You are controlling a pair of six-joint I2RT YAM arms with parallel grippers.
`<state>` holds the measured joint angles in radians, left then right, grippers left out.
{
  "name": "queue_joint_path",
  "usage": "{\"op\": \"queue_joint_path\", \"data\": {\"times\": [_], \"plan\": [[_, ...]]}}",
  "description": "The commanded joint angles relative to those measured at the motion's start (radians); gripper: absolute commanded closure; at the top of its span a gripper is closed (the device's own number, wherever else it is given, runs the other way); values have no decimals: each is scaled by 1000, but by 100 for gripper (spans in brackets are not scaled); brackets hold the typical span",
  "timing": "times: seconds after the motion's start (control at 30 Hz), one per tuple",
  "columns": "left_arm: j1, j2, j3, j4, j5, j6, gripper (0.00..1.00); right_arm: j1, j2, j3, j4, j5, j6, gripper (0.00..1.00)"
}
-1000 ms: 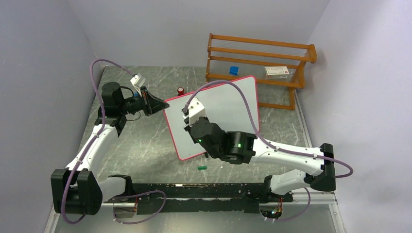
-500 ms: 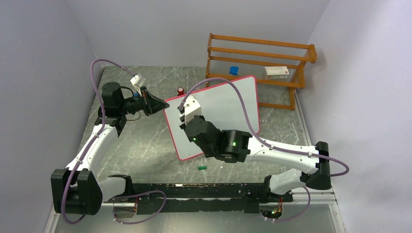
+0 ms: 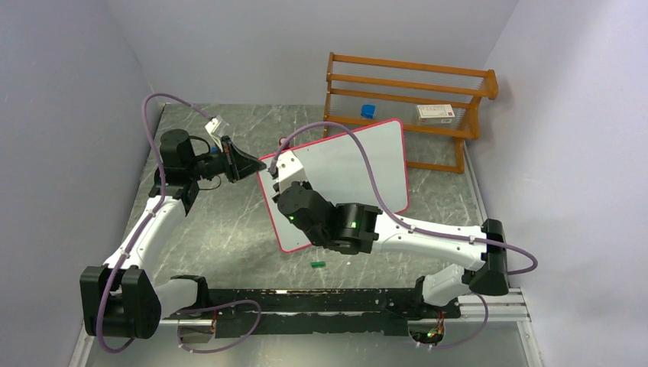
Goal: Write a sentence on the whiteboard
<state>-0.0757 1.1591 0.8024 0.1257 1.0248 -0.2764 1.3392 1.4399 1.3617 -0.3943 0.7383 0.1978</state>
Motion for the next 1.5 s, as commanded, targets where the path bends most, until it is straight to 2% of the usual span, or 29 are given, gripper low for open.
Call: {"op": "queue_joint_path", "data": {"times": [0.0, 0.67, 1.47], "plan": [[-15, 2, -16, -45, -26, 62, 95, 6, 28, 40, 25, 48, -13, 100], [-15, 7, -15, -35, -17, 56, 95, -19, 143, 159, -53, 78, -9, 100], [-15, 5, -18, -23, -5, 46, 95, -33, 174, 182, -62, 68, -13, 100]]}}
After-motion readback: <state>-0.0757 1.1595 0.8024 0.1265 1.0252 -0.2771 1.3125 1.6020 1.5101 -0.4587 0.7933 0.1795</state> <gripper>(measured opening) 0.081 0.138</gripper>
